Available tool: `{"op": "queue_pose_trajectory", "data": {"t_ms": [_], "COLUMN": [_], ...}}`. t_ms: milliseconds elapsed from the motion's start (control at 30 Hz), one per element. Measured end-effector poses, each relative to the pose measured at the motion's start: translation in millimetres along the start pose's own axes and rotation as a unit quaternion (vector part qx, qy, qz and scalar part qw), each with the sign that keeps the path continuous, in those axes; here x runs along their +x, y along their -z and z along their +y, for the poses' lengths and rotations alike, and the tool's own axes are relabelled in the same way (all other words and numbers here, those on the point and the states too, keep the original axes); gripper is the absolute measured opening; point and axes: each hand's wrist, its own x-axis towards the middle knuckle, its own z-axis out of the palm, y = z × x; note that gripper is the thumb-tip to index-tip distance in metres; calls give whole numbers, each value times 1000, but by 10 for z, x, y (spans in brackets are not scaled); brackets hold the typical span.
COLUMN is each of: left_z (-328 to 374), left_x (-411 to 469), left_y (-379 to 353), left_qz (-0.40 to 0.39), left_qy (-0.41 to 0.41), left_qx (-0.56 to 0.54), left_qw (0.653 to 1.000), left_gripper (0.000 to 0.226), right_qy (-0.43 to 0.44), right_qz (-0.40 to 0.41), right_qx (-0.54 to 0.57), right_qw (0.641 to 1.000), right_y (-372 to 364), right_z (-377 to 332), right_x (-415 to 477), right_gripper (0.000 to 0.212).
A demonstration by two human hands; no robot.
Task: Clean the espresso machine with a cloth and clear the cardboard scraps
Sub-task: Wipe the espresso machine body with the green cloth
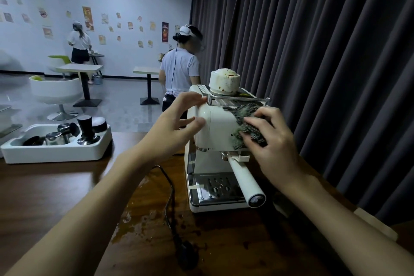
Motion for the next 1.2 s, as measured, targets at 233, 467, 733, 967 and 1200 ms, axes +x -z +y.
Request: {"op": "queue_pose_trajectory", "data": {"t_ms": [233,467,733,967,1200], "left_z": [-15,-13,11,21,60], "left_x": [-7,12,13,-11,-9], "left_y": [-55,-68,-94,-89,-100], "left_qz": [26,37,32,26,39], "left_qy": [-26,-29,-22,-8,18], "left_qx": [23,50,60,42,-9], "left_qw": [999,998,997,999,999], "left_gripper": [37,36,39,34,33], "right_qy": [13,67,-39,51,80], "right_qz": [-54,-129,-10,-72,-79], "right_qx": [-4,-35,-13,3,-14], "right_qw": [998,989,999,996,994], "right_y": [-89,7,127,-83,-66], "right_z": [-267,-123,173,-243,-167], "right_x": [40,15,-179,65,126], "right_gripper": [21,23,22,23,28]}}
